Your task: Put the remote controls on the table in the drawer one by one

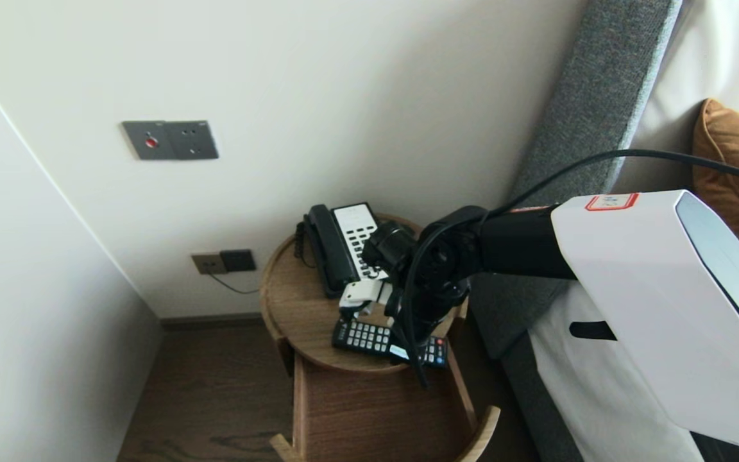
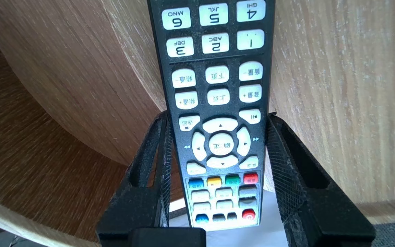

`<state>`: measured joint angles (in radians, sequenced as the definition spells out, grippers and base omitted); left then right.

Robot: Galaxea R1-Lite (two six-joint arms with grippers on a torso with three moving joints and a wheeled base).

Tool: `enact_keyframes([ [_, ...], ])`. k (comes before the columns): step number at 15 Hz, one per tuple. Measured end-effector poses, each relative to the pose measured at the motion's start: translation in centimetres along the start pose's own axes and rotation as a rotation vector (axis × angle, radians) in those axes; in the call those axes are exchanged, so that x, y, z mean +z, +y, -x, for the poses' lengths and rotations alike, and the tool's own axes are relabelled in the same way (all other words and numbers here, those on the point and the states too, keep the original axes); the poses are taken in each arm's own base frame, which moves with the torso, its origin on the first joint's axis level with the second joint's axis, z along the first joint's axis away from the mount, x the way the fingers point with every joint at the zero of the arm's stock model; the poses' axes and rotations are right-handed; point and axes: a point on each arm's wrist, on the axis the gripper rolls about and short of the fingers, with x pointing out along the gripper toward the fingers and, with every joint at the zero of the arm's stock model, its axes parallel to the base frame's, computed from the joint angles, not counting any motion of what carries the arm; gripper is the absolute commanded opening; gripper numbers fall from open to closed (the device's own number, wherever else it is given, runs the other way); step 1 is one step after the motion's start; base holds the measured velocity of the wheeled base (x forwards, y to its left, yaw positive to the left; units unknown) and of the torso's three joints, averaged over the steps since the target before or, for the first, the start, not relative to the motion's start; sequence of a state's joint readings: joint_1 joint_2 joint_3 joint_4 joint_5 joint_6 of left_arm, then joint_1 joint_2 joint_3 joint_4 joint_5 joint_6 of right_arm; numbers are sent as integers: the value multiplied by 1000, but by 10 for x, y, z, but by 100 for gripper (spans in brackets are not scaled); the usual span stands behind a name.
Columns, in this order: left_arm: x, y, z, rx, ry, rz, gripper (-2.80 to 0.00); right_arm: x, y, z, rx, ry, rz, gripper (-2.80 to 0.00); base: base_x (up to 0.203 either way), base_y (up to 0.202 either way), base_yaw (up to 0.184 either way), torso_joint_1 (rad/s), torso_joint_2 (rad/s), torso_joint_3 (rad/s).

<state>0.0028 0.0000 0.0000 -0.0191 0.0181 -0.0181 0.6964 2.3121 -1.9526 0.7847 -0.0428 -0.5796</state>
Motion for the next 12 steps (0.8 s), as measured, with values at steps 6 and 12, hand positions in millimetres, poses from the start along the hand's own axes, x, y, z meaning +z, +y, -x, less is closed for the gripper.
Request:
enact_keyframes([
  [6, 0, 0, 0, -1, 0, 0, -280, 0, 0, -3, 3, 5, 0, 0, 0, 0, 0, 0, 0, 0],
  [12, 0, 0, 0, 0, 0, 0, -280, 0, 0, -3, 3, -2, 0, 0, 0, 0, 0, 0, 0, 0],
])
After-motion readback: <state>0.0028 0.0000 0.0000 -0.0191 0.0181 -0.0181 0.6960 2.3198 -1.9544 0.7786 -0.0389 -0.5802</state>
